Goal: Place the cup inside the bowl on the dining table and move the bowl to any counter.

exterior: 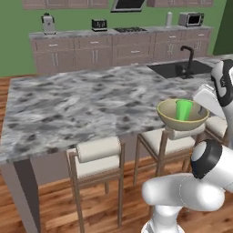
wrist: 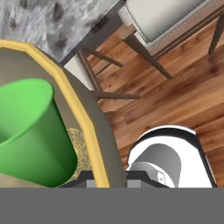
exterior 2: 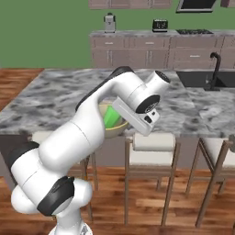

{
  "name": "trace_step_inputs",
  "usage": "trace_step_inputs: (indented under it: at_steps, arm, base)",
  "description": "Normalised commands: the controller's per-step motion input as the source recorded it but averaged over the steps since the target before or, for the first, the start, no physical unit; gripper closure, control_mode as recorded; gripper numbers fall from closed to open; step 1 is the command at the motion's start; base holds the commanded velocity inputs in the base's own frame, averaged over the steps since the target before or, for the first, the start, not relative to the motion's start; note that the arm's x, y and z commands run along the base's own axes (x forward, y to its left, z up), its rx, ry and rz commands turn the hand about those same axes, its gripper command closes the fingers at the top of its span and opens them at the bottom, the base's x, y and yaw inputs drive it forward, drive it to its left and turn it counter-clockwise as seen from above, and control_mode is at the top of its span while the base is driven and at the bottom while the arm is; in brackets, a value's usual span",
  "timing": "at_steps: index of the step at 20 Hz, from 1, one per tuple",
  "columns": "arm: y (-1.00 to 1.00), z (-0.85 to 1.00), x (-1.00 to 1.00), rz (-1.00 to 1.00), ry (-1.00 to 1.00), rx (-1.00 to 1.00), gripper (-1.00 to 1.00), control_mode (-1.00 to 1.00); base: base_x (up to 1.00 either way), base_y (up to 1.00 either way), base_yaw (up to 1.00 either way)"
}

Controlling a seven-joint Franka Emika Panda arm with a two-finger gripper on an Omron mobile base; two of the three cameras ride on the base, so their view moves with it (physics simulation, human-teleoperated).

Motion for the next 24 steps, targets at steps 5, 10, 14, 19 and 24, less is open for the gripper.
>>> trace_step_inputs:
  at_steps: [5, 10, 14, 19, 24]
  arm:
    - [0.0, 0.0, 0.0, 0.0, 0.0, 0.0, 1.0, 1.0]
    - [0.0, 0.0, 0.0, 0.0, 0.0, 0.0, 1.0, 1.0]
    - [0.0, 0.0, 0.0, 0.0, 0.0, 0.0, 1.0, 1.0]
    - [0.0, 0.0, 0.0, 0.0, 0.0, 0.0, 1.0, 1.0]
    - [0.0, 0.0, 0.0, 0.0, 0.0, 0.0, 1.0, 1.0]
  base:
    - [-0.11, 0.85, -0.14]
    - [-0.04, 0.96, -0.12]
    - [0.0, 1.0, -0.06]
    - [0.0, 1.0, 0.0]
    - [0.0, 1.0, 0.0]
